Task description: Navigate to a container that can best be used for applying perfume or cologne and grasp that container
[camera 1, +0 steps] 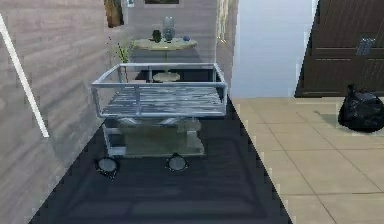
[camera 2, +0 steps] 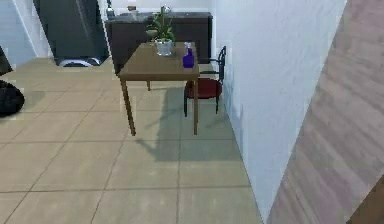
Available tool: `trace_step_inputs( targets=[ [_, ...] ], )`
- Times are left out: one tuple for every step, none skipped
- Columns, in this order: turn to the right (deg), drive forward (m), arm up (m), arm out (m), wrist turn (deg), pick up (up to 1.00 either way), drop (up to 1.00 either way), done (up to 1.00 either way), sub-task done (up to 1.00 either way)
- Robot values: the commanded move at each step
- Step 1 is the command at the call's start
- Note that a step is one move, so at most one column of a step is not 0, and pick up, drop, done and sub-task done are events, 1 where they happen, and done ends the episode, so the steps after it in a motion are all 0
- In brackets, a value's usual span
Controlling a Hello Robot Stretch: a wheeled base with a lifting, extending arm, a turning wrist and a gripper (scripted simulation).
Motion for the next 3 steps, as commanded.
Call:
trace_step_inputs(
  targets=[
    [45.0,0.00,0.00,0.00,0.0,0.00,0.00,0.00,0.00],
    [39.0,0.00,0.00,0.00,0.0,0.00,0.00,0.00,0.00],
    [0.0,1.00,0.00,0.00,0.0,0.00,0.00,0.00,0.00]
  ],
)
